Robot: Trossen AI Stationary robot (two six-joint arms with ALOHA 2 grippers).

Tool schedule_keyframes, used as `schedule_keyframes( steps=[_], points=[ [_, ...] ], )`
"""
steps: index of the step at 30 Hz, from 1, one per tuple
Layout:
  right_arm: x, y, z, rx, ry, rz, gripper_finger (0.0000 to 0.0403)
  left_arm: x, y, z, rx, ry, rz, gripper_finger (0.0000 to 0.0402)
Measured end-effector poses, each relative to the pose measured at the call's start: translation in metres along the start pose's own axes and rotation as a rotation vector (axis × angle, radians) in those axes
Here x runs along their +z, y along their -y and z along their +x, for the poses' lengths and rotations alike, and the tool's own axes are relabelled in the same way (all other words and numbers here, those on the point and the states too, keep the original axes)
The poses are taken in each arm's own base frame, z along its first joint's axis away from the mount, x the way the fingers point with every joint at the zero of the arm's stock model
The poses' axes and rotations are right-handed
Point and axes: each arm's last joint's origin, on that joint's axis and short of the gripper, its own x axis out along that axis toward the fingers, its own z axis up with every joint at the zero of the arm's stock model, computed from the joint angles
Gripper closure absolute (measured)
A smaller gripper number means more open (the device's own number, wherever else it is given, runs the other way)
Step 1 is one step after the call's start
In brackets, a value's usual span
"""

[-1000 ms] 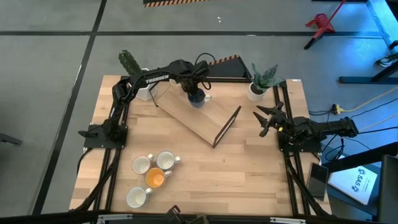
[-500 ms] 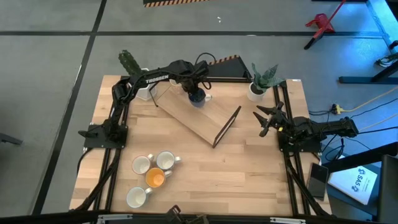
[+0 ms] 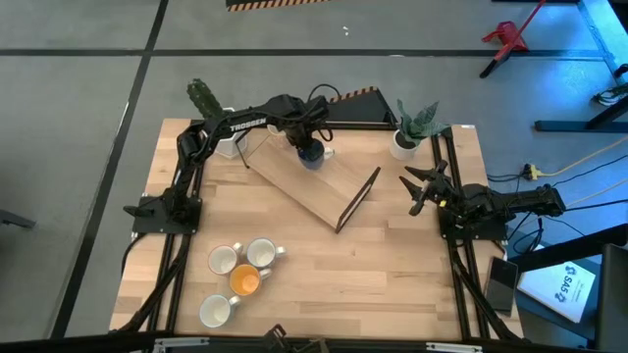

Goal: Place coffee mugs
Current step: Put the blue mug on the shelf, then put the gray patterned mug on the shelf

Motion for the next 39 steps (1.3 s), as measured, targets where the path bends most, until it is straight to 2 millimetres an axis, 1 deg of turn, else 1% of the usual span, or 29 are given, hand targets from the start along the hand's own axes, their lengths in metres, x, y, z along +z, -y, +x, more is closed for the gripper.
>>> schedule_keyframes(
  steps=[12,19,23,27,31,33,36,39],
  points=[
    [0.0,0.0,0.0,0.008,0.001,0.0,0.0253,0.001,0.002,0.001,-0.008,0.014,0.048,0.0308],
    [0.0,-0.001,0.0,0.026,0.003,0.001,0.0253,0.0,0.002,-0.005,-0.021,0.02,0.083,0.0273],
    [0.0,-0.001,0.0,0.026,0.004,0.001,0.0253,0.0,0.002,-0.007,-0.019,0.027,0.083,0.0261],
    [0.0,-0.001,0.0,0.026,0.004,0.001,0.0253,0.0,0.002,-0.013,-0.018,0.027,0.083,0.0258],
    [0.0,-0.001,0.0,0.026,0.003,0.001,0.0253,0.003,0.002,-0.022,-0.022,0.044,0.105,0.0257],
    [0.0,-0.001,0.0,0.026,0.003,0.001,0.0253,0.005,0.004,-0.03,-0.024,0.052,0.113,0.0257],
    [0.0,-0.001,0.0,0.026,0.003,0.001,0.0253,0.007,0.007,-0.051,-0.031,0.061,0.148,0.0257],
    [0.0,-0.001,0.0,0.026,0.003,0.001,0.0253,0.001,0.014,-0.084,-0.037,0.034,0.226,0.0257]
  ],
)
